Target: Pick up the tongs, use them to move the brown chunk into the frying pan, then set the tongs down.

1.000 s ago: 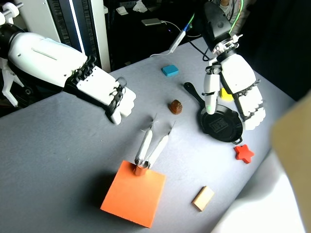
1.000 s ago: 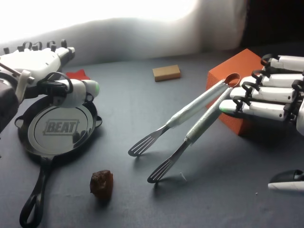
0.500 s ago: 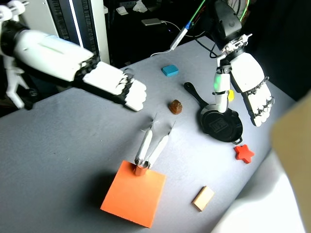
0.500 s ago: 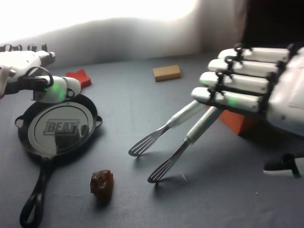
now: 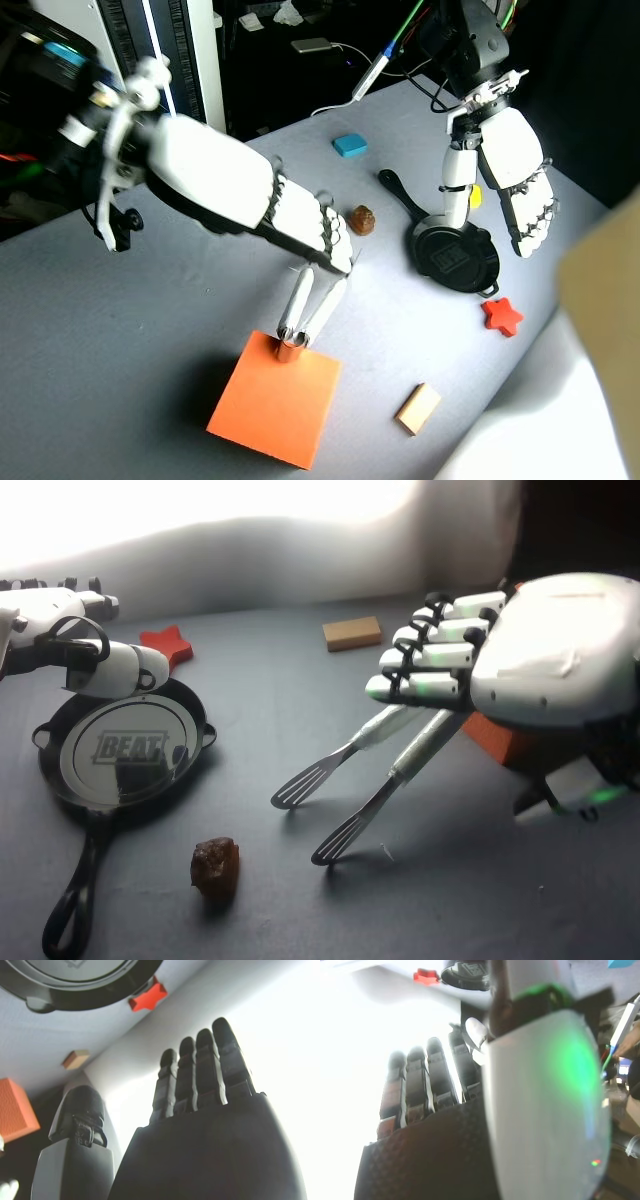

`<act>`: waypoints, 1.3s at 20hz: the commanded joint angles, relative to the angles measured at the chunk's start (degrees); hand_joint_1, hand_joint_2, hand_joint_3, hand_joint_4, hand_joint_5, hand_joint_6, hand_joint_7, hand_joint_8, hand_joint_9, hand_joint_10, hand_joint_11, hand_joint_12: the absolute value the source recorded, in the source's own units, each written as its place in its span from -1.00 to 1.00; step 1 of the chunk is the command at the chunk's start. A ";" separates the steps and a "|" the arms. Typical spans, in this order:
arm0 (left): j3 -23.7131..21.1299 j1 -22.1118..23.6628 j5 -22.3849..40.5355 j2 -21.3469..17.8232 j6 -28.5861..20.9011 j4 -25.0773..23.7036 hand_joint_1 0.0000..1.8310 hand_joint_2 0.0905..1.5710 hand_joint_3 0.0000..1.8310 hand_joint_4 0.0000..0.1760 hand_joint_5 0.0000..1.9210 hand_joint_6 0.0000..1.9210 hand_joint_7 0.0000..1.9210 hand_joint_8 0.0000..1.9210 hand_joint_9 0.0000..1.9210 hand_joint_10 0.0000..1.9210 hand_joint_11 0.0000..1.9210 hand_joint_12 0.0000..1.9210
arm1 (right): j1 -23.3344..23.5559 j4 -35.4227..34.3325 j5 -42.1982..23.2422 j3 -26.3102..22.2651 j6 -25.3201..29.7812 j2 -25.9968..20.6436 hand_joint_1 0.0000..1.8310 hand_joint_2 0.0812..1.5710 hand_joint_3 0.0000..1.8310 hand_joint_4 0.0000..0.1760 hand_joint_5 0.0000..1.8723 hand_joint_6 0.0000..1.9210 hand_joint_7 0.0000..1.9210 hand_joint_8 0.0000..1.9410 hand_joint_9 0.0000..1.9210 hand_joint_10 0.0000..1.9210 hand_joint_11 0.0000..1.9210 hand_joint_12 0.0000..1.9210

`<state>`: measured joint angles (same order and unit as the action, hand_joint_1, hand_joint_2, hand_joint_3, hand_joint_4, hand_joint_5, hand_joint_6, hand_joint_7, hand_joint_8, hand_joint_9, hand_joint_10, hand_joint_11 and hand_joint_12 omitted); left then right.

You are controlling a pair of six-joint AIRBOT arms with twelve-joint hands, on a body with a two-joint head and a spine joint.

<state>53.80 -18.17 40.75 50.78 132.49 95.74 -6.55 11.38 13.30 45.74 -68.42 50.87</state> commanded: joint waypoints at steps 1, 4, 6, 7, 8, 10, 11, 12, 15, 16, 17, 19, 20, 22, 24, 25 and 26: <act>0.28 -0.08 1.30 -0.78 -1.41 -4.75 -0.92 0.63 -1.00 -0.71 -0.91 -1.00 -0.90 -1.00 -0.93 -1.00 -1.00 -0.71 | 1.34 0.32 -4.96 0.77 -0.05 0.43 -0.05 0.09 -1.00 -1.00 -1.00 -1.00 -0.99 -1.00 -0.98 -1.00 -1.00 -0.89; 0.84 -1.77 1.31 -0.82 -3.42 -6.95 -0.90 0.61 -1.00 -0.65 -0.90 -0.99 -0.89 -1.00 -0.91 -0.99 -1.00 -0.67 | 4.07 1.41 -0.64 5.21 -1.64 6.14 -0.06 0.10 -1.00 -1.00 -1.00 -1.00 -1.00 -1.00 -0.99 -1.00 -1.00 -0.89; 1.01 -2.14 1.31 -0.82 -3.42 -6.98 -0.87 0.61 -1.00 -0.64 -0.89 -0.99 -0.89 -1.00 -0.92 -0.99 -1.00 -0.68 | 4.37 7.71 1.09 5.80 2.24 7.66 -0.06 0.09 -1.00 -1.00 -1.00 -1.00 -1.00 -1.00 -0.98 -1.00 -1.00 -0.82; 1.11 -2.51 1.30 -0.82 -3.60 -7.23 -0.88 0.62 -1.00 -0.66 -0.89 -0.99 -0.89 -1.00 -0.92 -0.99 -1.00 -0.66 | 4.56 12.55 2.43 6.42 5.03 9.08 -0.06 0.09 -1.00 -1.00 -1.00 -1.00 -1.00 -1.00 -0.98 -1.00 -1.00 -0.82; 1.23 -3.17 1.26 -0.82 -5.34 -8.53 -0.85 0.62 -1.00 -0.66 -0.89 -0.99 -0.88 -1.00 -0.91 -0.99 -1.00 -0.65 | 4.78 15.82 3.60 7.32 8.31 10.57 -0.07 0.09 -1.00 -1.00 -1.00 -1.00 -1.00 -1.00 -1.00 -1.00 -1.00 -0.86; 1.40 -3.95 1.28 -0.82 -6.88 -9.37 -0.91 0.63 -1.00 -0.74 -0.90 -1.00 -0.89 -1.00 -0.91 -1.00 -1.00 -0.66 | 5.03 20.20 5.68 9.02 14.01 12.96 -0.08 0.10 -1.00 -1.00 -1.00 -1.00 -1.00 -1.00 -1.00 -1.00 -1.00 -0.89; 1.46 -4.13 1.39 -0.81 -6.96 -9.37 -0.91 0.63 -1.00 -0.75 -0.89 -1.00 -0.89 -1.00 -0.92 -1.00 -1.00 -0.66 | 4.92 23.60 7.07 9.57 16.70 14.24 -0.08 0.10 -1.00 -1.00 -1.00 -1.00 -1.00 -1.00 -1.00 -1.00 -1.00 -0.87; 1.47 -4.14 1.54 -0.78 -7.10 -9.37 -0.91 0.62 -1.00 -0.75 -0.88 -0.99 -0.88 -1.00 -0.90 -0.99 -1.00 -0.58 | 4.72 26.14 8.49 9.94 18.95 15.27 -0.09 0.10 -1.00 -1.00 -1.00 -1.00 -1.00 -1.00 -0.99 -1.00 -1.00 -0.81; 1.38 -4.15 1.74 -0.78 -7.30 -9.37 -0.92 0.63 -1.00 -0.70 -0.89 -1.00 -0.89 -1.00 -0.92 -1.00 -1.00 -0.66 | 4.27 27.21 11.23 11.56 22.82 17.67 -0.07 0.10 -1.00 -1.00 -1.00 -1.00 -1.00 -1.00 -0.99 -1.00 -1.00 -0.82; 1.37 -4.13 1.80 -0.78 -7.31 -9.37 -0.91 0.63 -1.00 -0.72 -0.90 -1.00 -0.90 -1.00 -0.93 -1.00 -1.00 -0.70 | 3.69 27.49 11.41 11.91 23.04 18.43 -0.07 0.11 -1.00 -1.00 -1.00 -1.00 -1.00 -1.00 -1.00 -1.00 -1.00 -0.84; 1.37 -4.13 1.80 -0.78 -7.31 -9.37 -0.91 0.62 -1.00 -0.72 -0.89 -1.00 -0.89 -1.00 -0.92 -1.00 -1.00 -0.71 | 3.50 27.69 11.65 11.97 23.08 18.69 -0.05 0.11 -1.00 -1.00 -1.00 -1.00 -1.00 -1.00 -1.00 -1.00 -1.00 -0.86; 1.35 -4.06 1.80 -0.78 -7.31 -9.37 -0.93 0.62 -1.00 -0.68 -0.91 -1.00 -0.91 -1.00 -0.93 -0.99 -1.00 -0.72 | 3.11 28.37 13.13 12.35 24.44 19.56 -0.02 0.09 -1.00 -1.00 -1.00 -1.00 -0.99 -1.00 -0.98 -1.00 -1.00 -0.77; 1.29 -3.94 1.80 -0.79 -7.31 -9.41 -0.93 0.62 -1.00 -0.66 -0.90 -0.99 -0.90 -1.00 -0.93 -1.00 -1.00 -0.71 | 2.93 28.55 13.78 12.66 25.40 20.00 -0.03 0.09 -1.00 -1.00 -1.00 -1.00 -1.00 -1.00 -0.99 -1.00 -1.00 -0.76; 1.21 -3.79 1.80 -0.79 -7.31 -9.59 -0.95 0.63 -1.00 -0.80 -0.90 -1.00 -0.90 -1.00 -0.92 -1.00 -1.00 -0.72 | 2.68 28.55 14.53 12.80 26.35 20.39 -0.05 0.10 -1.00 -1.00 -1.00 -1.00 -1.00 -1.00 -1.00 -1.00 -1.00 -0.81; 1.14 -3.62 1.80 -0.79 -7.30 -9.62 -0.96 0.63 -1.00 -0.99 -0.92 -1.00 -0.90 -1.00 -0.93 -1.00 -1.00 -0.73 | 2.56 28.58 16.09 12.85 27.51 20.88 -0.03 0.10 -1.00 -1.00 -1.00 -1.00 -1.00 -1.00 -1.00 -1.00 -1.00 -0.85; 1.11 -3.47 1.80 -0.80 -7.30 -9.72 -0.95 0.63 -1.00 -1.00 -0.91 -1.00 -0.90 -1.00 -0.93 -1.00 -1.00 -0.73 | 2.44 30.07 17.28 12.95 29.63 21.27 -0.01 0.10 -1.00 -1.00 -1.00 -1.00 -1.00 -1.00 -1.00 -1.00 -1.00 -0.85; 1.08 -3.37 1.80 -0.80 -7.29 -9.81 -0.90 0.61 -1.00 -1.00 -0.90 -1.00 -0.89 -1.00 -0.91 -0.99 -1.00 -0.67 | 2.28 32.98 18.28 13.09 32.33 21.64 -0.03 0.10 -1.00 -1.00 -1.00 -1.00 -1.00 -1.00 -0.99 -1.00 -1.00 -0.83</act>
<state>54.83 -22.26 39.83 50.50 125.25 89.10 -4.60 42.04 33.87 58.72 -35.79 73.08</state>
